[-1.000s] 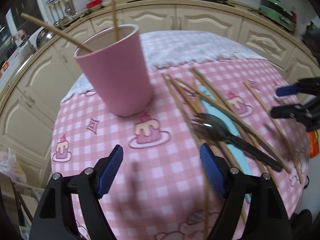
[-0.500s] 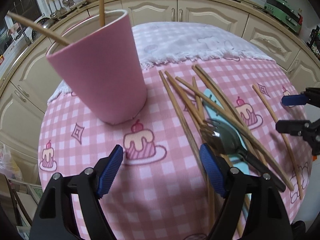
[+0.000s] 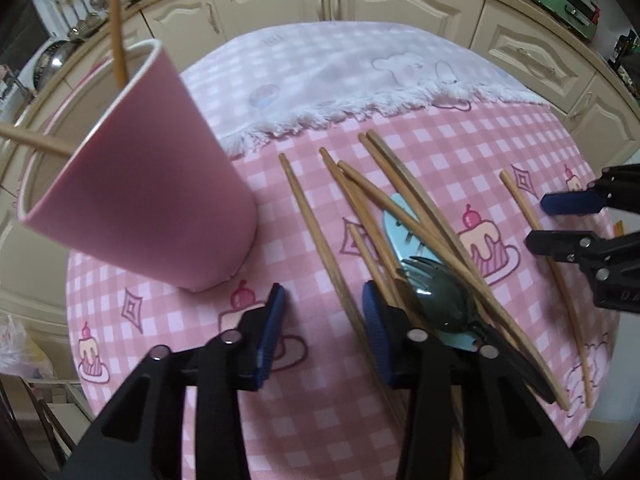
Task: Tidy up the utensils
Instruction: 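Close the left tool on a chopstick while the right tool grasps another, then lift both chopsticks over the pink cup and release them inside, then lower the right tool toward the dark spork while the left tool approaches chopsticks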
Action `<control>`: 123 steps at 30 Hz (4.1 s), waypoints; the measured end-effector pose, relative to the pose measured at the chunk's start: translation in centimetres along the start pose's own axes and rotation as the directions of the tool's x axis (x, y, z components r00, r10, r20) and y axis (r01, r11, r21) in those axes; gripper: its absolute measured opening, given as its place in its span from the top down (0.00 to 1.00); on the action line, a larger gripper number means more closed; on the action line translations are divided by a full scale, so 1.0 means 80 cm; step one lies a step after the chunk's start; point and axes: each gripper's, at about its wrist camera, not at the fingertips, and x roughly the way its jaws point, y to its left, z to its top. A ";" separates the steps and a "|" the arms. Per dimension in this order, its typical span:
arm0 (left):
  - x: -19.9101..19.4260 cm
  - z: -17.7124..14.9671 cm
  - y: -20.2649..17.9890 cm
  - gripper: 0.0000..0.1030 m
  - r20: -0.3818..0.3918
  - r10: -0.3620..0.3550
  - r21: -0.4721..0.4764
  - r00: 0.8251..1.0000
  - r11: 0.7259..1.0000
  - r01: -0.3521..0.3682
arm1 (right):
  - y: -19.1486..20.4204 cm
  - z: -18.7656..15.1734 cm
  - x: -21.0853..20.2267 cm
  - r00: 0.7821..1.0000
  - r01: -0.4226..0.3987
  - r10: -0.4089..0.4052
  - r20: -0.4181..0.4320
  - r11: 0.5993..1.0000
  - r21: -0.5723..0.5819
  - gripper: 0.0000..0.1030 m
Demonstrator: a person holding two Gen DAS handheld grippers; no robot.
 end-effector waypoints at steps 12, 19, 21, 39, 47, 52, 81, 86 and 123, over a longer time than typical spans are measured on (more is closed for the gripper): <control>0.006 0.011 -0.023 0.93 -0.028 -0.015 0.061 1.000 0.998 0.016 | 0.024 -0.014 0.000 1.000 0.013 -0.014 -0.023 0.999 -0.052 0.94; -0.009 -0.016 0.002 0.95 0.008 -0.041 -0.005 0.999 0.999 0.041 | 0.001 -0.023 -0.017 0.984 -0.166 0.164 0.067 0.986 0.032 0.94; -0.014 -0.028 0.012 0.95 0.028 -0.055 -0.026 0.998 0.998 0.055 | -0.002 -0.028 -0.029 0.972 -0.207 0.201 0.119 0.978 0.035 0.94; -0.166 -0.082 0.056 0.95 0.507 -0.040 -0.145 0.861 0.981 0.131 | -0.004 -0.024 -0.155 0.755 -0.317 0.294 0.586 0.946 -0.067 0.94; -0.250 -0.069 0.079 0.95 0.690 0.015 -0.177 0.724 0.973 0.148 | 0.020 0.018 -0.210 0.600 -0.364 0.329 0.729 0.924 -0.117 0.94; -0.296 -0.054 0.097 0.95 0.781 0.050 -0.196 0.623 0.966 0.168 | 0.046 0.063 -0.245 0.514 -0.363 0.341 0.787 0.918 -0.160 0.94; -0.231 0.028 0.151 0.95 0.861 0.215 -0.330 0.461 0.926 0.185 | 0.133 0.195 -0.182 0.438 -0.241 0.278 0.855 0.952 -0.186 0.94; -0.217 0.029 0.145 0.94 0.854 0.215 -0.330 0.475 0.928 0.174 | 0.131 0.196 -0.167 0.461 -0.234 0.273 0.844 0.955 -0.181 0.93; -0.285 -0.086 0.090 0.05 0.742 0.221 -0.320 0.634 0.946 0.045 | -0.002 0.068 -0.222 0.667 -0.270 0.192 0.720 0.963 -0.007 0.06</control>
